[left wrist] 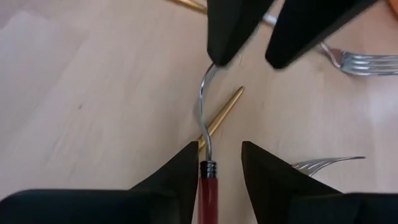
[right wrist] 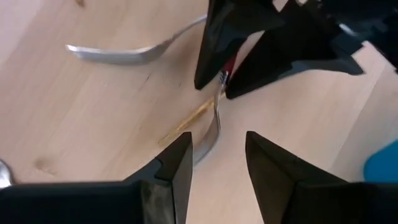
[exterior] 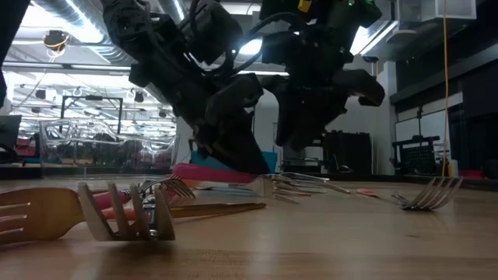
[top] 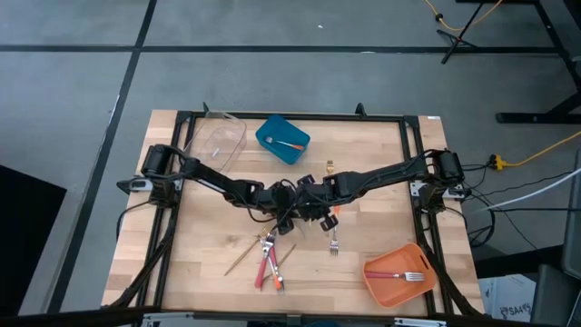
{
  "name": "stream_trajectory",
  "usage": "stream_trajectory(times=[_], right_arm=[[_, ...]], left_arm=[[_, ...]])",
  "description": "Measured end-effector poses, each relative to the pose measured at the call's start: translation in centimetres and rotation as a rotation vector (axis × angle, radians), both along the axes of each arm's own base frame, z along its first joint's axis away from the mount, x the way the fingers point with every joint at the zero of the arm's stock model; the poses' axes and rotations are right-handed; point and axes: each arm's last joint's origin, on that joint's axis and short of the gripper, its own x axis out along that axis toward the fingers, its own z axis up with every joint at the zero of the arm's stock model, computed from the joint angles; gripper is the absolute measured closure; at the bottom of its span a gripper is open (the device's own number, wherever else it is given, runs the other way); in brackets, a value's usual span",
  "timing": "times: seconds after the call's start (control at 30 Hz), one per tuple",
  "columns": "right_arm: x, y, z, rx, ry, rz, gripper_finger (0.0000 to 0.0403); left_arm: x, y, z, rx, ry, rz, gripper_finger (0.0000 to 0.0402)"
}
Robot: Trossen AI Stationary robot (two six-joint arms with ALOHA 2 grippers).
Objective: Sort silverware by color (type)
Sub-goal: Put the pink fork into the orange bin
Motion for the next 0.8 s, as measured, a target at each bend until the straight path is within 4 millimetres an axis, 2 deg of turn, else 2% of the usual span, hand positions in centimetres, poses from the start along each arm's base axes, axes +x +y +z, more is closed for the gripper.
stream_trajectory(times=[0.17, 0.47, 0.63, 0.8], right_arm=[[0.4, 0.1, 0.2, 0.038, -0.040, -0.012, 0.0265], [1.3, 0.2, 0.4, 0.061, -0.131, -0.031, 0.0265], [2.4, 0.4, -1.2, 0.093, -0.157, -0.052, 0.0265], [3.2, 0.5, -3.0, 0.105, -0.152, -0.059, 0.0265]], left_arm=[[-1.1, 0.7, 2.0, 0.011, 0.048, 0.021, 0.0286], [-5.6, 1.7, 7.0, 0.089, 0.202, 0.087, 0.0286], [-7.9, 2.0, 9.7, 0.153, 0.206, 0.143, 0.0286], [-9.0, 2.2, 11.5, 0.169, 0.149, 0.167, 0.0286]])
